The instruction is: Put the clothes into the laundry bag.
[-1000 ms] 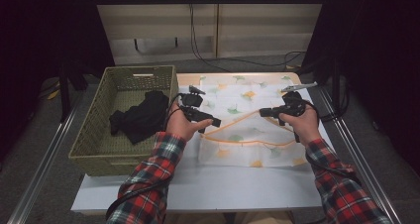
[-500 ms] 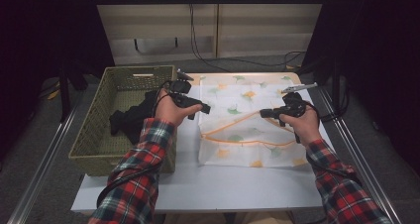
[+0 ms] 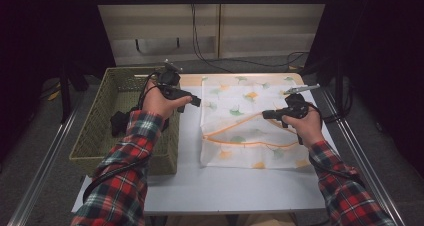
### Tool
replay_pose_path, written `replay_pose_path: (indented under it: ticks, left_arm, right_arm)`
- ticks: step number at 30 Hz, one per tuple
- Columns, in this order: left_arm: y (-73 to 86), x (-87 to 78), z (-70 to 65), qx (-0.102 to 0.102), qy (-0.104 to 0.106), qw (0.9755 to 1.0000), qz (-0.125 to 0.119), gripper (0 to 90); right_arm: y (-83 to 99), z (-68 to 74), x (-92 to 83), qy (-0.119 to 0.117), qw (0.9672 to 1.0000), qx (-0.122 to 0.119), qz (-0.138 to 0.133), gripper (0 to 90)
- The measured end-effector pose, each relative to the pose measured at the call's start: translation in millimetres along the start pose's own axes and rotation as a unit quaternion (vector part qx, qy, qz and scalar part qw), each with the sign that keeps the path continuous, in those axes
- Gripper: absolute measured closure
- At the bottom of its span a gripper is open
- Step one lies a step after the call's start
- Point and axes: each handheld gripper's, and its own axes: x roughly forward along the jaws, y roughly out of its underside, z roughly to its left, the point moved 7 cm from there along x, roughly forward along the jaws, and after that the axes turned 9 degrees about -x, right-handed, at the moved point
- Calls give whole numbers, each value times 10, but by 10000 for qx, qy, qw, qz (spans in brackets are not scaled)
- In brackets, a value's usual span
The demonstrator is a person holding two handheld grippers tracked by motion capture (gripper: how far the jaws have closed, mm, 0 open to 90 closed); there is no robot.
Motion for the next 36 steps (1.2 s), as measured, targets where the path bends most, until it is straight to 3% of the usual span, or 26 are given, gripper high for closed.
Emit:
replay_pose_path:
  ticks: [6,11,17,21,26,36]
  left_arm:
    - [-23,-115,120,-144,-38,9999,-67,46]
    - [-24,-214,240,-72,-248,9996,-68,45]
    - [-3,-292,395,-207,-277,9994,-92,45]
    - [21,-307,485,-261,-341,9990,-79,44]
    - [74,-322,694,-412,-513,9978,-106,44]
    - [163,-291,1016,-522,-706,9961,-43,41]
  right_arm:
    - [9,-2,-2,-6,10000,44,-9,900]
    - [16,0,0,3,10000,50,2,900]
    - [17,0,10,25,10000,22,0,900]
    - [18,2,12,29,10000,42,-2,900]
    - [28,10,19,27,10000,37,35,900]
    - [39,27,42,0,10000,2,69,900]
